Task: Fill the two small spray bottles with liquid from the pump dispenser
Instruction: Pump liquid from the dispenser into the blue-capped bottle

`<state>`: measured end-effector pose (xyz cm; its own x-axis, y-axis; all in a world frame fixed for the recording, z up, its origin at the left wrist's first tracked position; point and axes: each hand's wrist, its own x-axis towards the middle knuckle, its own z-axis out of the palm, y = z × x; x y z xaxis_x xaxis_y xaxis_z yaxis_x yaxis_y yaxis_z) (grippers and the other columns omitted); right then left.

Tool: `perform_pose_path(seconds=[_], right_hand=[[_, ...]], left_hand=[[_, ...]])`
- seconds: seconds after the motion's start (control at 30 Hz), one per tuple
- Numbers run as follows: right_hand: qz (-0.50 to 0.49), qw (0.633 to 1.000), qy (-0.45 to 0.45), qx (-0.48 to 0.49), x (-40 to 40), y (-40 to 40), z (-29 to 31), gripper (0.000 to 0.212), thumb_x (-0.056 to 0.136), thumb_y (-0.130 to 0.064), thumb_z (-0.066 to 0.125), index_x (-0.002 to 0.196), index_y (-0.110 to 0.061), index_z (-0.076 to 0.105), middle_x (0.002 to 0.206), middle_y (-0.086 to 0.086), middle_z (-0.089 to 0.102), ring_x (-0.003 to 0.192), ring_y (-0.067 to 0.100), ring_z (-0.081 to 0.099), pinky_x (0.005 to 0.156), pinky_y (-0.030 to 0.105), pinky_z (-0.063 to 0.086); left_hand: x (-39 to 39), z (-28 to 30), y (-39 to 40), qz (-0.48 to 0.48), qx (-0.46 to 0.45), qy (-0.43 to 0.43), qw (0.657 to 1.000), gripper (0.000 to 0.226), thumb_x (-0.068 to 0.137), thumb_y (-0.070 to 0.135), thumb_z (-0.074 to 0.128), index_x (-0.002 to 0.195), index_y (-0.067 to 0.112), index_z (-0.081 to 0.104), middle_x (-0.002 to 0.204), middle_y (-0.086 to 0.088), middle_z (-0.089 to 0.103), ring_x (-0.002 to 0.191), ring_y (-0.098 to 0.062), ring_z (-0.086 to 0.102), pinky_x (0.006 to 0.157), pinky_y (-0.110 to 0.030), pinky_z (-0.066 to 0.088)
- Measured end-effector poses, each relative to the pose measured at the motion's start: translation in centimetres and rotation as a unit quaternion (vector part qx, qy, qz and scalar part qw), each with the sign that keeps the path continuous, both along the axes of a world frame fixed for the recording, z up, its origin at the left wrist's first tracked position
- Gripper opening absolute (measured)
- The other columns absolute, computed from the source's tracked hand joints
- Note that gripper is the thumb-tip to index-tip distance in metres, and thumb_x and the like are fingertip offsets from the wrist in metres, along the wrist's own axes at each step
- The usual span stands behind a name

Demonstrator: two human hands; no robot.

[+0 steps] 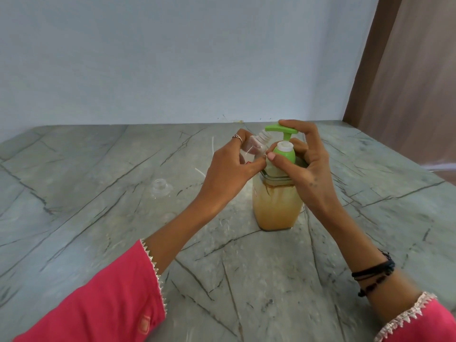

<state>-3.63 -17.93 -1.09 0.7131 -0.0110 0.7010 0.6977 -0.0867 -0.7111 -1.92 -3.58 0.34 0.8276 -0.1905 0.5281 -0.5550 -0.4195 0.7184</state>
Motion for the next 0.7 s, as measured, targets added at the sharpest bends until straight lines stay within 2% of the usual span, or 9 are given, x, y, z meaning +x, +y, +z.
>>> perform_pose_path(seconds=[0.17, 0.4, 0.53, 0.7], right_hand=[[-0.012, 1.0, -0.003, 0.006, 0.15, 0.1, -0.1, 0.042, 0.083, -0.003, 0.068, 0.115, -0.025, 0.05, 0.1, 0.004, 0.072, 0.087, 0.021, 0.071, 0.076, 0.039, 0.058], [-0.008, 1.0, -0.007, 0.021, 0.21, 0.19, 0.07, 0.038, 0.082, -0.002, 0.068, 0.108, -0.024, 0.051, 0.099, 0.003, 0.072, 0.088, 0.02, 0.072, 0.072, 0.031, 0.058], [-0.002, 0.999, 0.007, 0.039, 0.13, 0.3, 0.16, 0.032, 0.081, -0.001, 0.068, 0.1, -0.021, 0.052, 0.098, 0.006, 0.072, 0.086, 0.019, 0.072, 0.069, 0.026, 0.056], [-0.009, 1.0, 0.002, 0.021, 0.1, 0.23, 0.1, 0.036, 0.083, 0.002, 0.067, 0.107, -0.02, 0.051, 0.099, 0.006, 0.072, 0.087, 0.02, 0.072, 0.071, 0.031, 0.058]], left_hand=[[0.03, -0.06, -0.11, 0.001, 0.009, -0.005, 1.0, 0.019, 0.085, 0.024, 0.064, 0.096, 0.021, 0.048, 0.098, 0.001, 0.061, 0.059, -0.007, 0.044, 0.054, -0.011, 0.04], [0.12, 0.06, -0.03, -0.007, 0.007, -0.001, 1.0, 0.019, 0.085, 0.026, 0.064, 0.095, 0.02, 0.049, 0.089, 0.007, 0.059, 0.058, -0.006, 0.042, 0.053, -0.014, 0.04], [0.3, -0.06, 0.03, -0.009, 0.006, 0.003, 1.0, 0.02, 0.084, 0.026, 0.064, 0.096, 0.014, 0.053, 0.09, -0.003, 0.062, 0.059, -0.01, 0.042, 0.053, -0.022, 0.04], [0.19, 0.35, 0.04, -0.01, 0.019, 0.007, 1.0, 0.019, 0.084, 0.025, 0.064, 0.095, 0.017, 0.051, 0.094, 0.003, 0.06, 0.056, -0.006, 0.042, 0.053, -0.011, 0.039]])
